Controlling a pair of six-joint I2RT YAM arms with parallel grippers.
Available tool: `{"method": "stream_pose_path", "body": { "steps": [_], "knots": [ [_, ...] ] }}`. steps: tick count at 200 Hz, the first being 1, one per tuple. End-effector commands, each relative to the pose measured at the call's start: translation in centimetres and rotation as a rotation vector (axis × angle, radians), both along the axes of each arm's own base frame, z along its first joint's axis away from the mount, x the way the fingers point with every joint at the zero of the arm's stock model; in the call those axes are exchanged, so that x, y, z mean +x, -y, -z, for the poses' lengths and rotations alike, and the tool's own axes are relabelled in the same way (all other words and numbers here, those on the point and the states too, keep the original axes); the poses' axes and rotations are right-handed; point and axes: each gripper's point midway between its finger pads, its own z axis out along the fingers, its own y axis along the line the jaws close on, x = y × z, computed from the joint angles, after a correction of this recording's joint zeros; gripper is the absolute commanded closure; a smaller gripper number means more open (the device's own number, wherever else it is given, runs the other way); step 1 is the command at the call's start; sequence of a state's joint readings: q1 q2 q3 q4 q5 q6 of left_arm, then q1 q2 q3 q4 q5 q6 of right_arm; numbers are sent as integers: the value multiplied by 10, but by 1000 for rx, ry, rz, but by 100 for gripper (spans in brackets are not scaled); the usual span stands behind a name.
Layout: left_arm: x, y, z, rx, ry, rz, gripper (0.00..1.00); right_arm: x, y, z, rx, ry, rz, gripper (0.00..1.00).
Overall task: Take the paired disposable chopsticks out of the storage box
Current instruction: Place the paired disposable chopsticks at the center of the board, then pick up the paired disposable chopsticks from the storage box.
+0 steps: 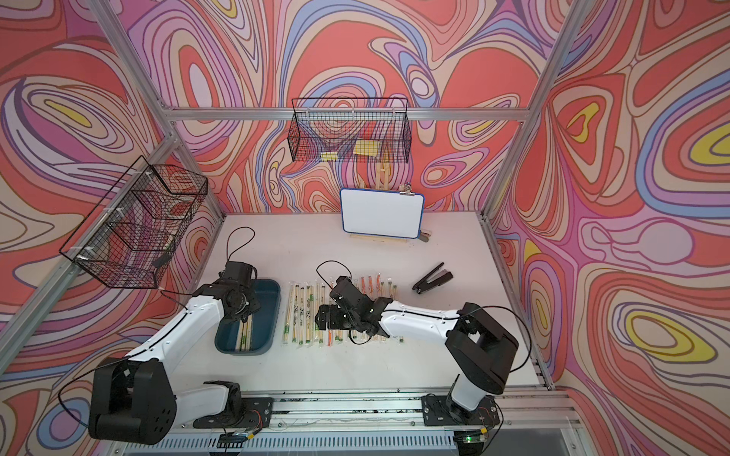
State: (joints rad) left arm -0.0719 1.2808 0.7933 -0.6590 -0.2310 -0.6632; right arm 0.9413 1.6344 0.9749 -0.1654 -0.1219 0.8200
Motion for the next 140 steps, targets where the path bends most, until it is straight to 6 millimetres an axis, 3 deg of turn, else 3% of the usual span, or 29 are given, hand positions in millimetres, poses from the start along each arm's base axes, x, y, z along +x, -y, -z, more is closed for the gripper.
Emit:
{"method": "stream_pose_path", "body": {
  "steps": [1, 140],
  "knots": [
    [-7, 0, 15, -29, -53, -28, 61, 3, -7, -6, 18, 23, -18, 11],
    [-10, -1, 57, -40, -148, -55, 68, 1, -4, 4, -5, 25, -36, 10]
  ]
}}
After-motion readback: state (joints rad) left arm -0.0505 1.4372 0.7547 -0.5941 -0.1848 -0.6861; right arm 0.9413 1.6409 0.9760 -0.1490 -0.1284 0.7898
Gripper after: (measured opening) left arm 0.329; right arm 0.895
